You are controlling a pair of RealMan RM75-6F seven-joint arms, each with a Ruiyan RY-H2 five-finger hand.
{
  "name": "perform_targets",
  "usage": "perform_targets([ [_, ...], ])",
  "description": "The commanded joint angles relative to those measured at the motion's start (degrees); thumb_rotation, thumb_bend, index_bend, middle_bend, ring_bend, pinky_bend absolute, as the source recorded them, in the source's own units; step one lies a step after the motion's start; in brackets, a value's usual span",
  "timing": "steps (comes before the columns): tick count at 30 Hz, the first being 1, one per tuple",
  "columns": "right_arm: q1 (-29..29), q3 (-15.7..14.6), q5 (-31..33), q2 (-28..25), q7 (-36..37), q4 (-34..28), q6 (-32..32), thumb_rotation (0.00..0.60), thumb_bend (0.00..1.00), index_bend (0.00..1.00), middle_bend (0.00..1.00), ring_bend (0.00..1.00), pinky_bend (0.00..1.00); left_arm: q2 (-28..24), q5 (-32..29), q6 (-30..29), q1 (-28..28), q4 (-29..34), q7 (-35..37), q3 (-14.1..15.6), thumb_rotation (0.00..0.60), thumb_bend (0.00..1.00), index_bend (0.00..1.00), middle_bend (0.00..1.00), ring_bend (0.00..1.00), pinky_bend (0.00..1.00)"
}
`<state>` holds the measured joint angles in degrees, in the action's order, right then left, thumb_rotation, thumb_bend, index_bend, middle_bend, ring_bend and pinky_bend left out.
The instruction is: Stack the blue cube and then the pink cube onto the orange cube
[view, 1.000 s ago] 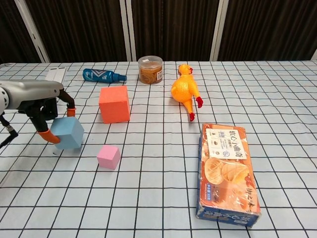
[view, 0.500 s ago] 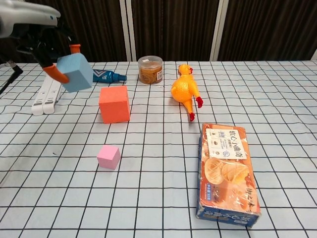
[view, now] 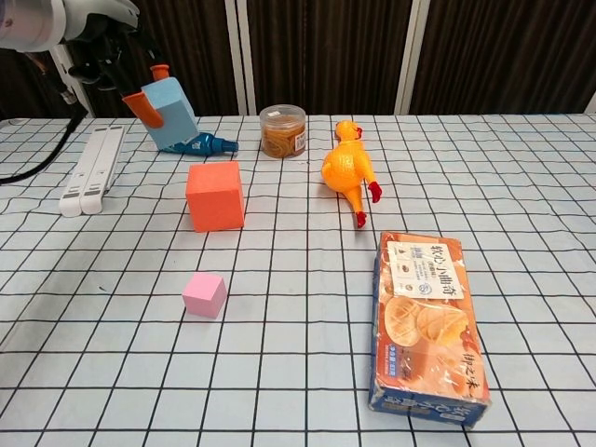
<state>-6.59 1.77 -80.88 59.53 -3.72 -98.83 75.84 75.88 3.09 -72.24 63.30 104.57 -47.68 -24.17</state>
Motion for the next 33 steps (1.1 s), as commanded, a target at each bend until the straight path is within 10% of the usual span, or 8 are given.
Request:
perform_targets([
  [1,-0.1,0.0,0.0,0.1,-0.1,0.1,-0.2,0.6,0.13,0.05,0.09,0.18,0.24,3.3,-2.7,-2.5,2.2,-3.2,-1.1,-1.2,0.6,0.44,0.54,0.95,0.77,0.88],
  [33,0.3,0.2,1.3,-1.0,-1.0,-1.5,0.2,0.6,0.13,0.05,0.09,0.19,0.24,3.4,-8.9,7.8,9.0,-8.6,-15.0,4.0,0.6,0.48,0.51,0.93,0.74,0.84],
])
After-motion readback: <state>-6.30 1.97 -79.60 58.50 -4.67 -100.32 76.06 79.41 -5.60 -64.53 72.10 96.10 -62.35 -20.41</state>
